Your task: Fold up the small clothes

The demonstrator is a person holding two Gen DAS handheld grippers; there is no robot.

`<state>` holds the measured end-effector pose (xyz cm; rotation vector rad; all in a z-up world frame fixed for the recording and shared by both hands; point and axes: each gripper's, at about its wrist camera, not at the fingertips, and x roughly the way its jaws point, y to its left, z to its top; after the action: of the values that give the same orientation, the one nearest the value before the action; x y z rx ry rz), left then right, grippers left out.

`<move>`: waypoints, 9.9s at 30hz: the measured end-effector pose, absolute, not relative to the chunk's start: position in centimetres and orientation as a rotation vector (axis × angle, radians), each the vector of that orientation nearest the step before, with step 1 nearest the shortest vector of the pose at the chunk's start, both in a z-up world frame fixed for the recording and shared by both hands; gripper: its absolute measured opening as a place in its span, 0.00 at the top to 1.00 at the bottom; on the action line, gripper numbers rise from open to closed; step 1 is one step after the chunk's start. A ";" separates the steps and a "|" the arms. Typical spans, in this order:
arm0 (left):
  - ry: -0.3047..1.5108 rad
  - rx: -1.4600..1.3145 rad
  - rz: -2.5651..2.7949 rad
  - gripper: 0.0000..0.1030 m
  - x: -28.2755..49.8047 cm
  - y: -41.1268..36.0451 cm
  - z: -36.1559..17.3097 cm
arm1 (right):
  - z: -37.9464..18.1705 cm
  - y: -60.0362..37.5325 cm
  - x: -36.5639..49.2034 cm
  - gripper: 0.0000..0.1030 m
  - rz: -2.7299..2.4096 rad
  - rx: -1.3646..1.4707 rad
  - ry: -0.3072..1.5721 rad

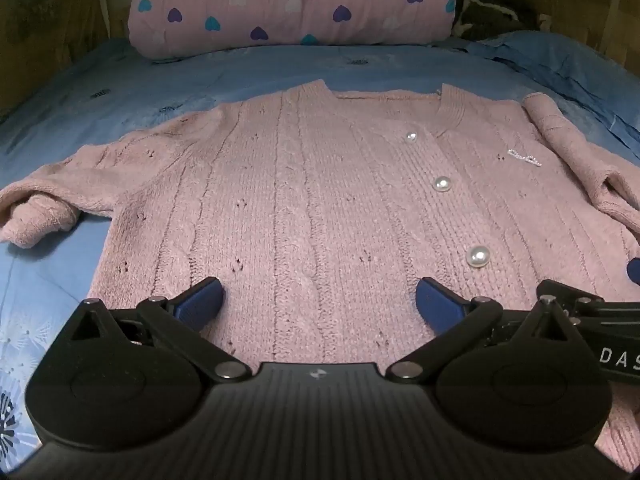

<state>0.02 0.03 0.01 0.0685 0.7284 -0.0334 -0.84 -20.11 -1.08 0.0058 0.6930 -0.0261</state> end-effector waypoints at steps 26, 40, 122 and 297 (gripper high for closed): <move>0.725 0.075 -0.031 0.00 0.0 0.0 0.0 | -1.2 -20.3 -0.7 0.00 -0.020 0.021 0.697; 0.725 0.076 -0.031 0.00 0.0 0.0 0.0 | -1.2 -20.3 -0.7 0.00 -0.020 0.020 0.697; 0.881 -0.029 -0.132 0.00 0.6 2.3 3.5 | 2.8 -23.8 -1.2 0.00 -0.002 0.090 0.671; 0.713 0.180 -0.144 0.04 10.1 -17.9 1.8 | 1.7 -34.6 -0.5 0.30 -0.110 0.621 0.770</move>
<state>10.06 -17.92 1.82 0.1801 0.7135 -0.1442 -0.48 -34.59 1.73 0.6210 0.7696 -0.1099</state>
